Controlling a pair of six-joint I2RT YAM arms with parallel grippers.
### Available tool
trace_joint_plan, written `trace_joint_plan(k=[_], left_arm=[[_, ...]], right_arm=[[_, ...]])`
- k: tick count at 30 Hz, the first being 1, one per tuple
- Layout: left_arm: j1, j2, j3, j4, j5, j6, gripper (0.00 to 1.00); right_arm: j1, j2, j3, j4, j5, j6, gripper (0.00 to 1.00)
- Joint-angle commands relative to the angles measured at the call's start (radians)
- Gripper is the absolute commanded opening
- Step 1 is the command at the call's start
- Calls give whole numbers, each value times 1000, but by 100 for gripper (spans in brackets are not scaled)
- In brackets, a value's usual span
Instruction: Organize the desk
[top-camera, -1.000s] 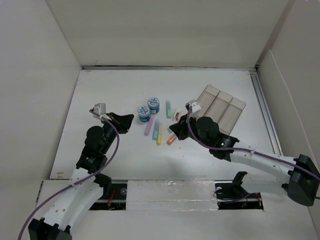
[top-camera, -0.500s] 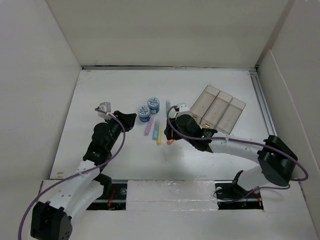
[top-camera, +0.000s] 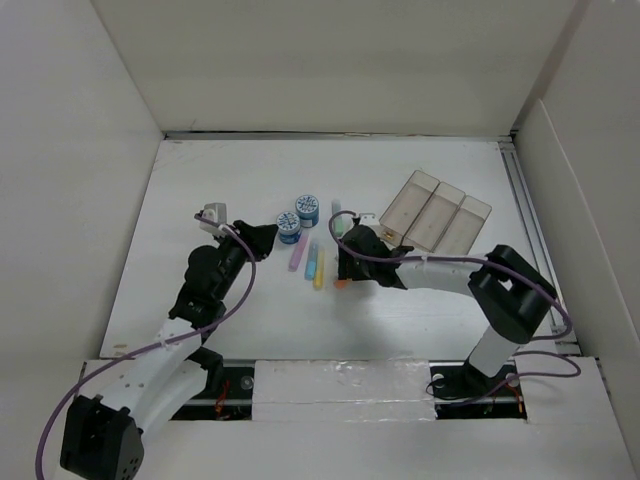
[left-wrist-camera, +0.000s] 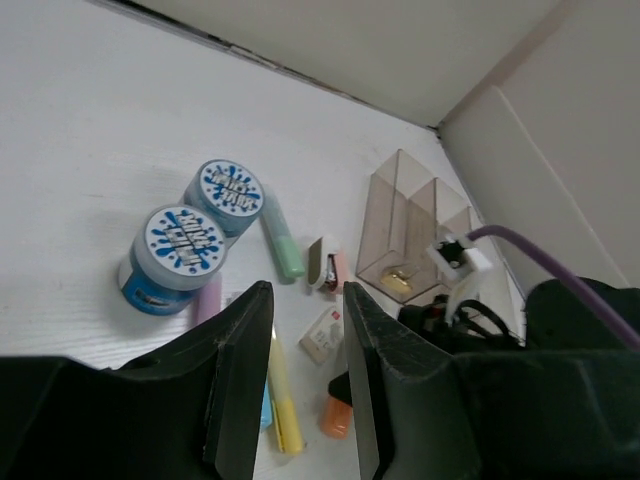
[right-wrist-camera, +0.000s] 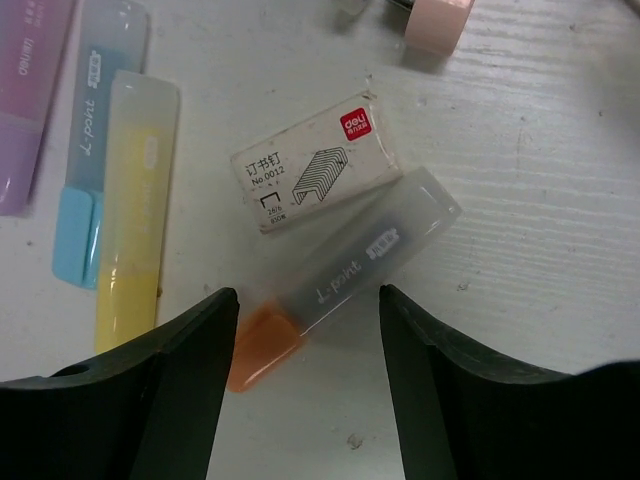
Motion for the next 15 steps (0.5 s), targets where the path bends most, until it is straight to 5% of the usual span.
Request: trace_joint_plan(k=[1,15], left_arm=[[-36,-75,-17,56,13,21,30],[-95,-146,-12,10,-53,41,32]], right_arm=[[-10,17,57,-21,0,32,63],[0,-29,-19,-105,16,81,25]])
